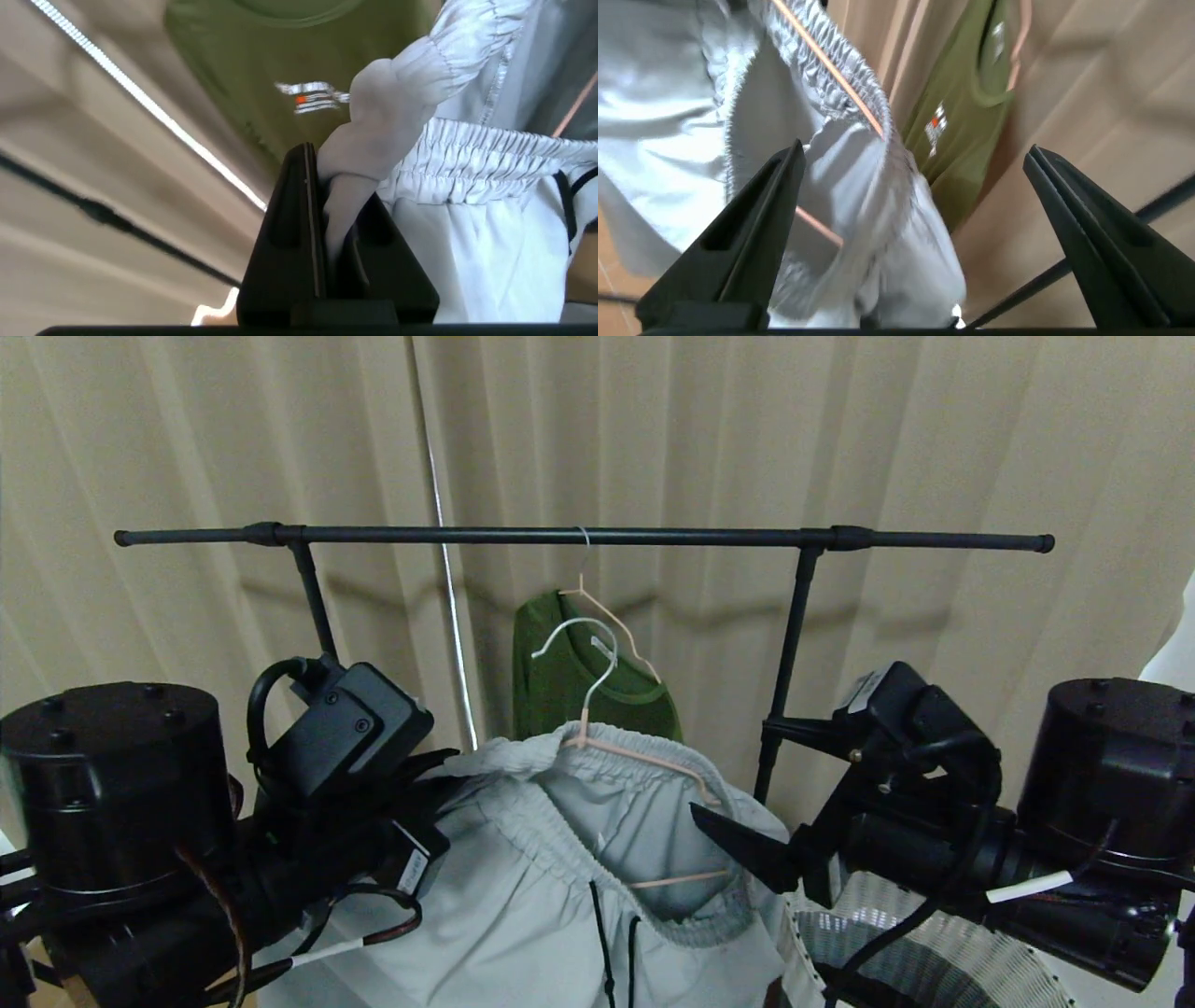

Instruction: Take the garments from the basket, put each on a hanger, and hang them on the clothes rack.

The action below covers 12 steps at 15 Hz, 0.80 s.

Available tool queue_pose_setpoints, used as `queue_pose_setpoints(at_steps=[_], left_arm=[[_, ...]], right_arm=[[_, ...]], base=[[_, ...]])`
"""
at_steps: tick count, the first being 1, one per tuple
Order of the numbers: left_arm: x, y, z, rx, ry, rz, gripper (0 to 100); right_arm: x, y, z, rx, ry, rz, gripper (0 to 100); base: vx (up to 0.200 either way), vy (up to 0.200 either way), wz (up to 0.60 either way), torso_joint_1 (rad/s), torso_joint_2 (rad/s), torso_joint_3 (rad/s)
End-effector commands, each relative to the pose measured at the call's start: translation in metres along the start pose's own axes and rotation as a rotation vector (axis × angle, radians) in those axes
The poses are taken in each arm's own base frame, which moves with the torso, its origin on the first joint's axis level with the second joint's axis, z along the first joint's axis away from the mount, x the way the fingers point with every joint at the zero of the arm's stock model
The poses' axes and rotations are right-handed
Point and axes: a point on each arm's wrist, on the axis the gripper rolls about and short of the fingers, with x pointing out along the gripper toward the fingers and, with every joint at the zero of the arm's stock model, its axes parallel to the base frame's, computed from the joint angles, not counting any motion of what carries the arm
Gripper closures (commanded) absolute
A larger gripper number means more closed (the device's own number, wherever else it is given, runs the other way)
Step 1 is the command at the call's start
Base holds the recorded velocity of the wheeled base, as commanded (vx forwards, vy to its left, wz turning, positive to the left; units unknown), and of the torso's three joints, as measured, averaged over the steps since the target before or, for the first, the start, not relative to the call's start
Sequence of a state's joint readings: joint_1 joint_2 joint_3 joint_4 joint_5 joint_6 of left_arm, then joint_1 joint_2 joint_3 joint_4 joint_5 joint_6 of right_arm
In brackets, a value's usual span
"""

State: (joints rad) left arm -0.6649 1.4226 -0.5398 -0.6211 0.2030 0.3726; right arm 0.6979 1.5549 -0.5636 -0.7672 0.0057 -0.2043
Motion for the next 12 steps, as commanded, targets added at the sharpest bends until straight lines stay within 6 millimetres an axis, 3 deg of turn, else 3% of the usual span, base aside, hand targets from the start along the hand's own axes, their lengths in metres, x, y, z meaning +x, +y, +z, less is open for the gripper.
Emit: queue_pose_setpoints(at_steps=[1,10,11,12], left_arm=[[-0.003,-0.005,0.001,0.008,-0.009,-0.022,100],[-0.009,-0.014,0.001,0.011,-0.091,-0.039,100],[-0.009,-0.015,0.001,0.014,-0.091,-0.043,100],[-0.009,-0.016,0.002,0.015,-0.094,-0.049,100]], right_arm=[[0.012,0.002,-0.006,-0.005,0.031,0.007,0],[0.025,0.002,-0.008,-0.028,0.047,0.006,0],[0.024,0.002,-0.007,-0.028,0.046,0.006,100],[0.024,0.002,-0.008,-0.028,0.047,0.006,100]], base=[[0.000,0.000,0.00,0.000,0.00,0.000],[0.000,0.000,0.00,0.000,0.00,0.000],[0.000,0.000,0.00,0.000,0.00,0.000],[0.000,0.000,0.00,0.000,0.00,0.000]])
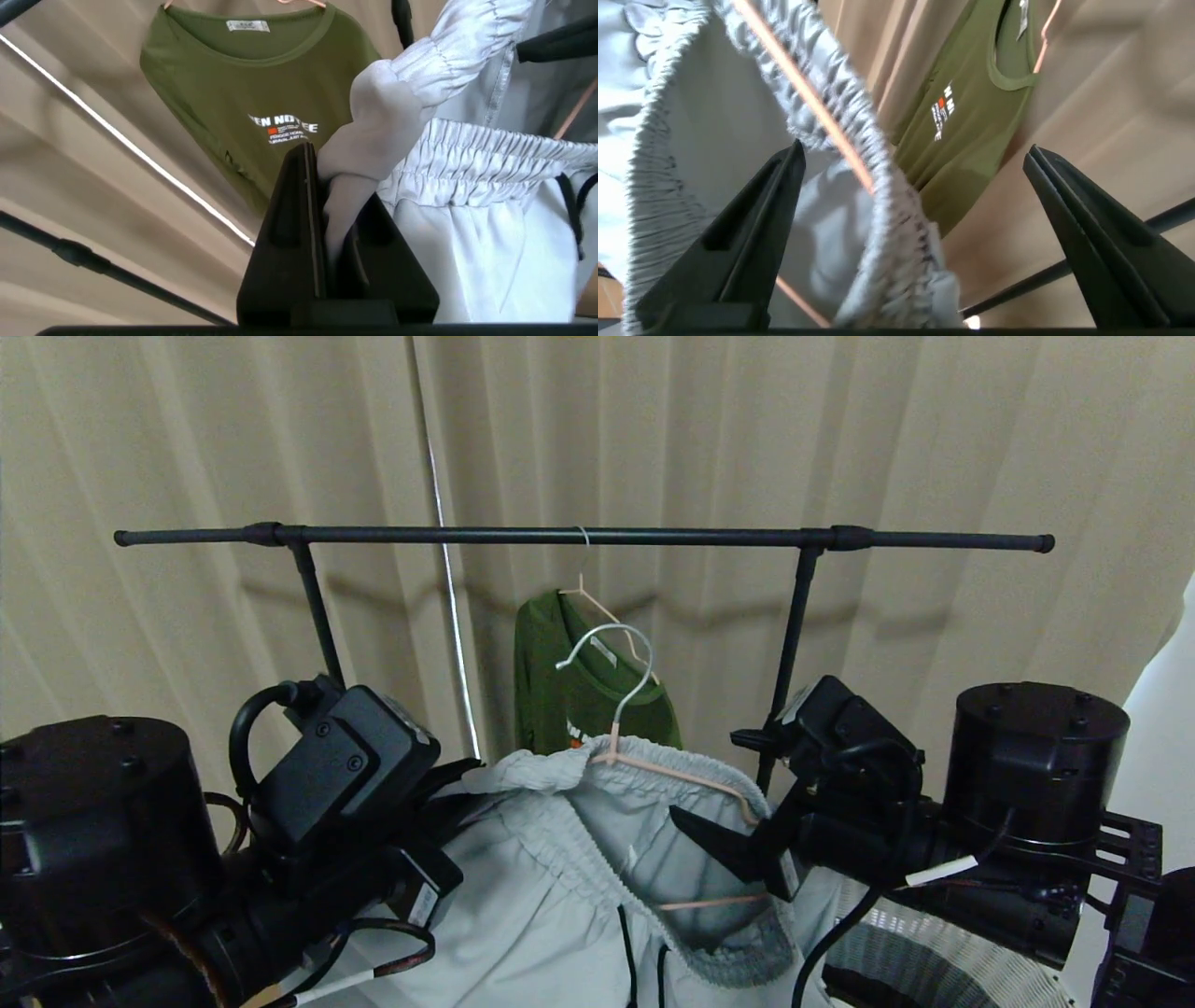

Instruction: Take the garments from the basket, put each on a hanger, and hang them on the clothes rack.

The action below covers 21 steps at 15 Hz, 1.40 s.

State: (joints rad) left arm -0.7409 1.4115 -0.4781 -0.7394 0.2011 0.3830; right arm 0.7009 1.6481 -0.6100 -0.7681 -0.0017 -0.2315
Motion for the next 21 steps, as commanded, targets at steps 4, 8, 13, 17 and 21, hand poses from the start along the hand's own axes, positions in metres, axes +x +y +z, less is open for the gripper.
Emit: queue_pose_setpoints(at_steps=[4,8,13,17,21], left_arm=[[-0.001,-0.003,0.003,-0.006,-0.019,-0.012,100],[-0.002,-0.003,0.003,-0.010,-0.023,-0.010,100],[-0.009,-0.001,0.002,-0.036,-0.033,-0.005,0],[-0.025,0.004,0.004,-0.092,-0.067,0.003,0],[-0.043,0.010,0.007,-0.125,-0.121,0.021,0]], right_arm=[[-0.001,0.001,-0.003,0.001,0.009,0.002,100],[-0.004,0.000,-0.002,0.001,-0.013,-0.004,100],[-0.006,0.000,-0.002,-0.001,-0.047,-0.015,100],[-0.012,-0.010,0.000,0.009,-0.058,-0.053,100],[-0.021,-0.027,-0.004,0.024,-0.050,-0.121,100]], base=[[0.000,0.000,0.00,0.000,0.00,0.000],[0.000,0.000,0.00,0.000,0.00,0.000],[0.000,0.000,0.00,0.000,0.00,0.000],[0.000,0.000,0.00,0.000,0.00,0.000],[0.000,0.000,0.00,0.000,0.00,0.000]])
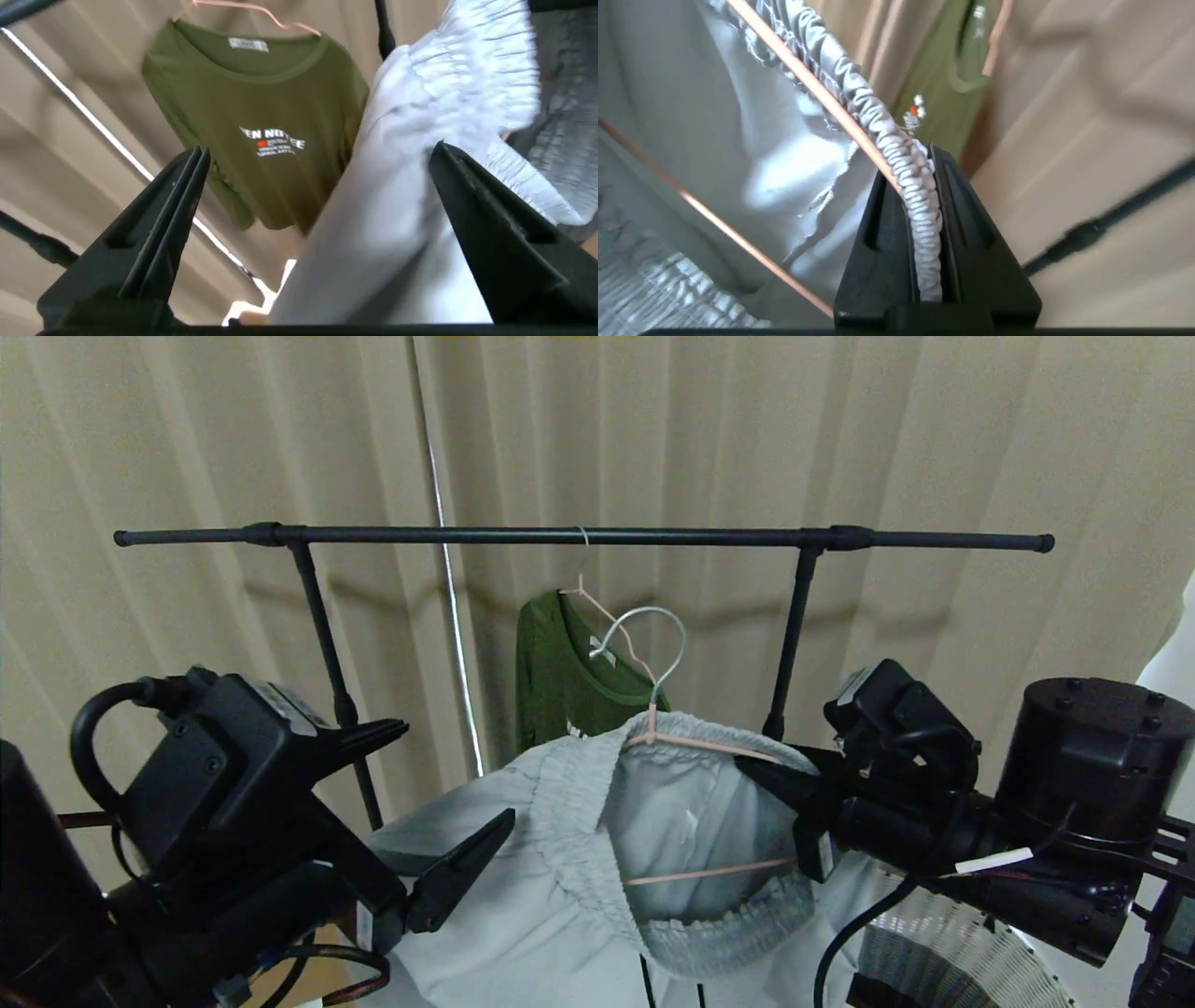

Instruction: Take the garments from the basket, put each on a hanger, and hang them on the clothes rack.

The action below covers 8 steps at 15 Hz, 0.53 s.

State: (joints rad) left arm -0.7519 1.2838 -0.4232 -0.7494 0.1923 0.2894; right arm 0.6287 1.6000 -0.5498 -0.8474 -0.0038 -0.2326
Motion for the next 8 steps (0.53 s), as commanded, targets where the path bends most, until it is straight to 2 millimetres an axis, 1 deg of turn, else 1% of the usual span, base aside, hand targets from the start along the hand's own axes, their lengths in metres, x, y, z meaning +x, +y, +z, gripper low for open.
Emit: queue_pose_setpoints(at_steps=[1,2,4,6,8], left_arm=[[-0.014,0.004,0.005,-0.024,-0.047,0.013,0],[-0.018,0.005,0.005,-0.049,-0.055,0.015,0],[-0.023,0.006,0.004,-0.070,-0.059,0.017,0],[-0.032,0.009,-0.004,-0.086,-0.052,0.037,0],[-0.036,0.011,-0.008,-0.087,-0.047,0.048,0]], right_arm=[[-0.005,-0.011,-0.001,0.008,-0.001,-0.043,100],[-0.006,-0.015,-0.001,0.011,0.000,-0.059,100],[-0.006,-0.017,-0.002,0.013,0.003,-0.068,100],[-0.007,-0.023,-0.003,0.017,0.008,-0.088,100],[-0.007,-0.025,-0.004,0.019,0.010,-0.097,100]], base=[[0.000,0.000,0.00,0.000,0.00,0.000],[0.000,0.000,0.00,0.000,0.00,0.000],[0.000,0.000,0.00,0.000,0.00,0.000],[0.000,0.000,0.00,0.000,0.00,0.000],[0.000,0.000,0.00,0.000,0.00,0.000]])
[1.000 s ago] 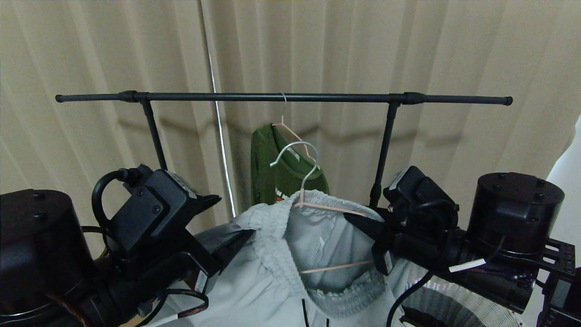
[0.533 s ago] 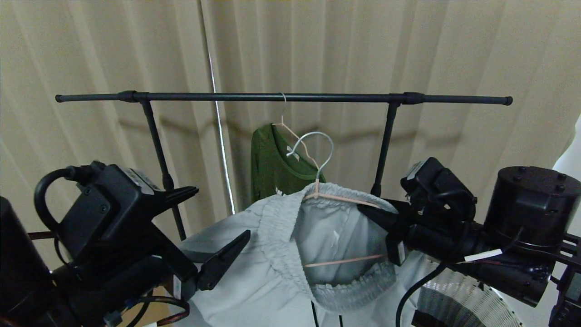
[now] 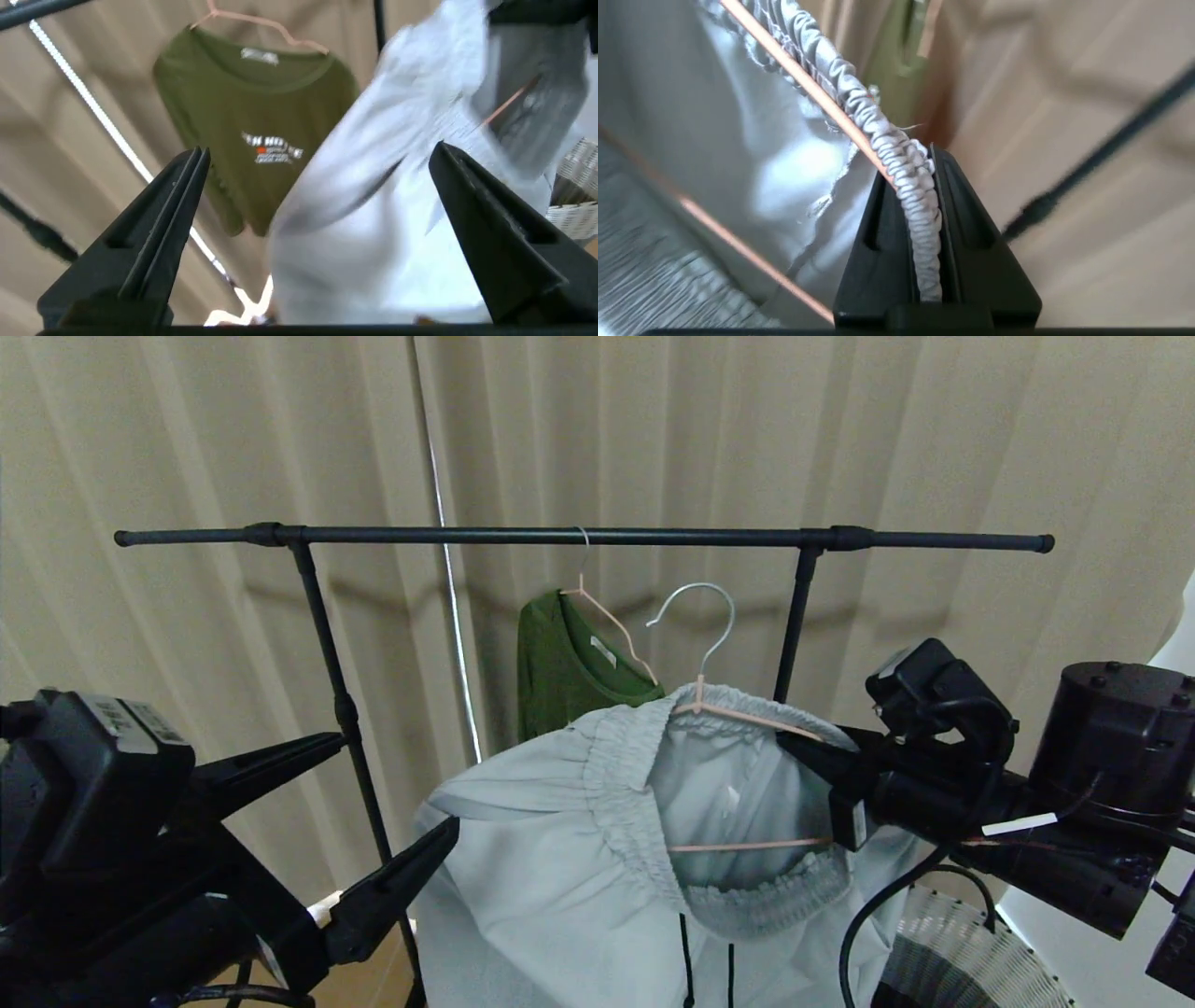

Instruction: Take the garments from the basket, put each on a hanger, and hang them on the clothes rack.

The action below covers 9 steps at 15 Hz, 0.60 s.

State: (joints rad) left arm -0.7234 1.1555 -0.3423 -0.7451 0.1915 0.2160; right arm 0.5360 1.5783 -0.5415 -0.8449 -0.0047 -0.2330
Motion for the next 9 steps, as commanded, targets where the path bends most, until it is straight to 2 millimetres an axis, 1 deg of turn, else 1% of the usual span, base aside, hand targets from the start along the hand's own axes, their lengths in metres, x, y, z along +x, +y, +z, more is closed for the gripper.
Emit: queue_pose_setpoints(at_steps=[1,4,7,9], left_arm=[[-0.007,0.003,-0.003,-0.002,-0.003,0.017,0],[-0.011,0.006,-0.017,0.002,0.045,0.043,0],[-0.018,0.007,-0.023,-0.036,0.051,0.047,0],[-0.018,0.004,-0.035,-0.030,0.104,0.035,0]], right_arm=[[0.000,-0.002,0.000,0.001,0.000,-0.007,100],[-0.003,-0.008,0.001,0.005,-0.007,-0.030,100],[-0.012,-0.019,0.008,0.010,-0.037,-0.076,100],[-0.017,-0.020,0.008,0.010,-0.041,-0.080,100]], base=[[0.000,0.000,0.00,0.000,0.00,0.000],[0.000,0.000,0.00,0.000,0.00,0.000],[0.000,0.000,0.00,0.000,0.00,0.000],[0.000,0.000,0.00,0.000,0.00,0.000]])
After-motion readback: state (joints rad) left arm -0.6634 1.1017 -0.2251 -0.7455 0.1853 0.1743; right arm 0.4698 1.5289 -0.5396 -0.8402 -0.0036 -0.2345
